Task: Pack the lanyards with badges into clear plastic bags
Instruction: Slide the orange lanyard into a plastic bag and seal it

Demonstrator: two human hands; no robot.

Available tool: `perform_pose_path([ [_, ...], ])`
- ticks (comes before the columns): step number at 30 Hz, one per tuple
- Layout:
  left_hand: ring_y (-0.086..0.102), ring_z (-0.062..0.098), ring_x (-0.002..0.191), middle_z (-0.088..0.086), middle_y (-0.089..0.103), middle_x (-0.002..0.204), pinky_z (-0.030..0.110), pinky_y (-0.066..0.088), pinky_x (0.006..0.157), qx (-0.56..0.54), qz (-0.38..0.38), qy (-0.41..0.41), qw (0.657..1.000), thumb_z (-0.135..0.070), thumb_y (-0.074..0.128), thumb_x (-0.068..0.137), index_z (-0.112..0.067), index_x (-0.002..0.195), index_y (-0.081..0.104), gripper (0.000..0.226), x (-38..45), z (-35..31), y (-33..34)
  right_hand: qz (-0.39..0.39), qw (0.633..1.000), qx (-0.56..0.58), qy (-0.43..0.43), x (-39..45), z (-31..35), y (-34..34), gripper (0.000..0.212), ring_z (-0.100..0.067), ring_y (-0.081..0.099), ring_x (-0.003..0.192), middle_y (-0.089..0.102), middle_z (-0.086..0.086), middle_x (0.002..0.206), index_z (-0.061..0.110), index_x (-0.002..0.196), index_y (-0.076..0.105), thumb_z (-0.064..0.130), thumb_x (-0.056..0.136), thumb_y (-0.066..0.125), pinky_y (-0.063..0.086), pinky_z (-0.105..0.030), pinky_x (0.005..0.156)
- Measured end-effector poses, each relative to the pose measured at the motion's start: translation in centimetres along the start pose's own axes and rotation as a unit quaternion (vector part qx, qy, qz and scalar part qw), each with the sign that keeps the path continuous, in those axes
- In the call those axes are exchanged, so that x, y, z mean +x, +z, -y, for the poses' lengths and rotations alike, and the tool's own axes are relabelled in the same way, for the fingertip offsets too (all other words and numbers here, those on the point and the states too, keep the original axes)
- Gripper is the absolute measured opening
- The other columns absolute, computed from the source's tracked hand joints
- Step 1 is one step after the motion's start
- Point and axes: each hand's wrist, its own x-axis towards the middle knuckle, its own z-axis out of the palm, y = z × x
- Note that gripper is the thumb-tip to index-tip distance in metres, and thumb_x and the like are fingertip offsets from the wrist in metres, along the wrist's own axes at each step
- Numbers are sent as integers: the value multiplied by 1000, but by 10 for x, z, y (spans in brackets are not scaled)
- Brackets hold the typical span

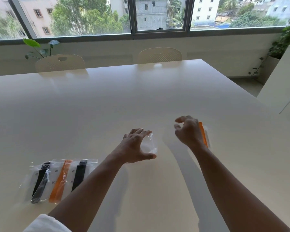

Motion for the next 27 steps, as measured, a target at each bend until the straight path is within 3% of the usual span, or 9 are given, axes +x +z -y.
perform_pose_path([
  [2, 24, 8, 141, -11, 43, 147, 39, 29, 110, -3, 2, 5, 1000, -65, 72, 70, -30, 147, 37, 91, 0, -3, 1, -10, 997, -63, 39, 7, -9, -13, 34, -31, 43, 121, 58, -6, 127, 17, 118, 65, 15, 86, 55, 41, -36, 93],
  [6, 27, 8, 139, -12, 45, 145, 38, 29, 110, -5, 10, 7, 1000, -67, 70, 70, -32, 147, 36, 91, 1, -5, 4, 100, 977, -160, 99, 22, -26, -30, 48, -34, 31, 130, 45, -8, 143, 12, 135, 50, 14, 87, 48, 36, -42, 100],
  [11, 29, 8, 138, -12, 45, 145, 36, 27, 108, -7, 19, 13, 1000, -65, 70, 71, -31, 148, 35, 91, 1, -13, 8, 174, 952, -195, 156, 26, -47, -41, 47, -33, 36, 131, 52, -13, 135, 17, 138, 44, 20, 91, 49, 42, -42, 99],
  [17, 28, 11, 140, -10, 41, 149, 39, 26, 112, 4, 26, -3, 1000, -68, 69, 71, -27, 152, 30, 99, 2, -13, 9, 141, 967, -140, 160, 25, -45, -41, 50, -32, 50, 125, 56, -12, 133, 15, 132, 51, 25, 84, 62, 46, -37, 100],
  [20, 27, 11, 141, -9, 42, 150, 39, 25, 114, 8, 26, -10, 1000, -71, 68, 69, -25, 152, 30, 102, 1, -13, 12, 149, 964, -129, 179, 23, -42, -40, 44, -28, 59, 111, 64, -12, 116, 8, 116, 61, 35, 82, 70, 47, -31, 87],
  [23, 28, 11, 141, -9, 42, 150, 39, 25, 114, 9, 21, -12, 1000, -71, 68, 68, -24, 152, 31, 103, 0, -13, 13, 182, 960, -53, 206, 19, -40, -33, 35, -23, 60, 77, 62, -11, 80, -1, 98, 70, 30, 82, 72, 48, -31, 73],
  [25, 29, 11, 141, -8, 43, 150, 39, 25, 113, 9, 15, -11, 1000, -71, 68, 69, -24, 151, 32, 102, 0, -14, 13, 176, 955, 38, 238, 14, -39, -29, 26, -23, 57, 67, 59, -10, 74, -3, 92, 71, 22, 83, 71, 52, -33, 68],
  [27, 31, 12, 140, -8, 43, 149, 39, 26, 113, 10, 12, -12, 1000, -70, 68, 69, -24, 151, 33, 100, -1, -14, 13, 176, 945, 103, 257, 8, -36, -27, 16, -19, 54, 63, 57, -8, 75, 0, 89, 69, 15, 85, 69, 48, -25, 55],
])
